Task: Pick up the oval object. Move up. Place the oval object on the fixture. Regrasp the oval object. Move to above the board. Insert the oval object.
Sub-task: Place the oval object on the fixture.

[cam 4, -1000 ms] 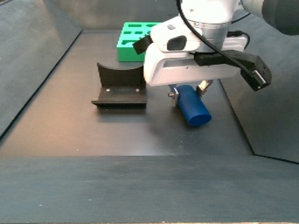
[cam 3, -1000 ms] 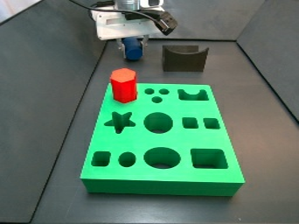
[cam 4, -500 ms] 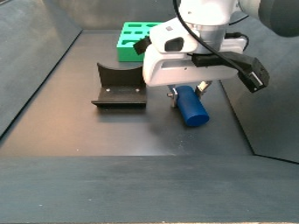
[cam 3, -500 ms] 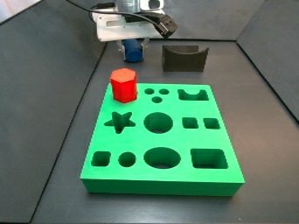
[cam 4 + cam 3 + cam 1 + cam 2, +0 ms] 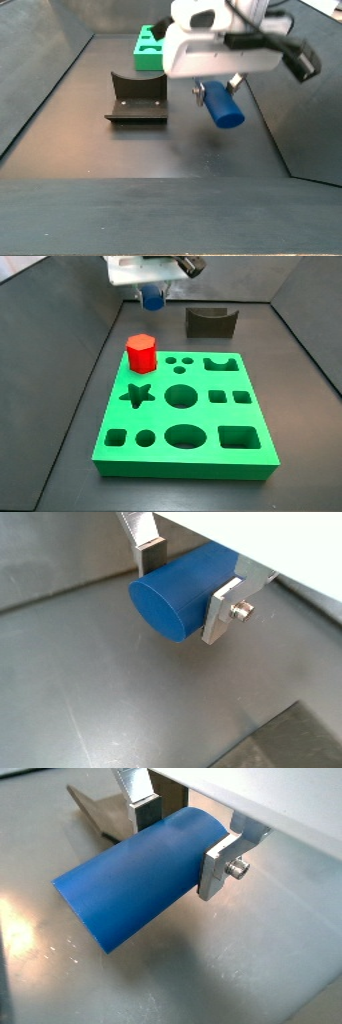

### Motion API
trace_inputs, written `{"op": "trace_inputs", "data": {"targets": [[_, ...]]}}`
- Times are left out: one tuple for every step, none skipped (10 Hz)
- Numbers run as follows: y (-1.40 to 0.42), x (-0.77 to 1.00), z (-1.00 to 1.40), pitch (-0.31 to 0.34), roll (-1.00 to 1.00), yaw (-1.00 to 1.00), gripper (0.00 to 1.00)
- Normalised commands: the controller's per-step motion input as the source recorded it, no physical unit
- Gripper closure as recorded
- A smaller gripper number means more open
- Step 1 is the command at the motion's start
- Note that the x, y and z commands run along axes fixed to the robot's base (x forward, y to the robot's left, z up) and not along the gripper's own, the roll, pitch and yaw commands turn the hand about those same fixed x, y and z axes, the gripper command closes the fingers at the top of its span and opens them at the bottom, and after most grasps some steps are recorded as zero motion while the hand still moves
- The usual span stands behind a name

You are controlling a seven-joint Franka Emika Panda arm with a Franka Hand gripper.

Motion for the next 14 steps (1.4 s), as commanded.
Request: {"op": "trace_inputs", "data": {"targets": [[0.00, 0.00, 1.00, 0.000, 0.00, 0.00, 1.00], [0.00, 0.00, 1.00, 0.000, 0.00, -0.01, 1.00], [0.00, -0.01, 1.00, 0.015, -0.01, -0.01, 1.00], [0.00, -0.01, 1.00, 0.020, -0.01, -0.01, 1.00], [0.00, -0.01, 1.00, 0.028, -0.01, -0.01, 1.00], [-0.01, -0.02, 1.00, 0.028, -0.01, -0.01, 1.00], [-0.01, -0.02, 1.00, 0.031, -0.02, -0.01, 1.00], [-0.01, -0.02, 1.00, 0.032, -0.02, -0.01, 1.00], [-0.01, -0.01, 0.80, 0.037, -0.02, -0.01, 1.00], [0.00, -0.01, 0.58, 0.049, -0.03, -0.01, 1.00], [0.00, 0.00, 0.41, 0.058, -0.03, -0.01, 1.00], [0.00, 0.01, 0.24, 0.069, -0.03, -0.01, 1.00], [-0.30, 1.00, 0.03, -0.150, -0.46, -0.54, 1.00], [-0.29, 1.00, 0.00, -0.143, -0.45, -0.50, 1.00]]}}
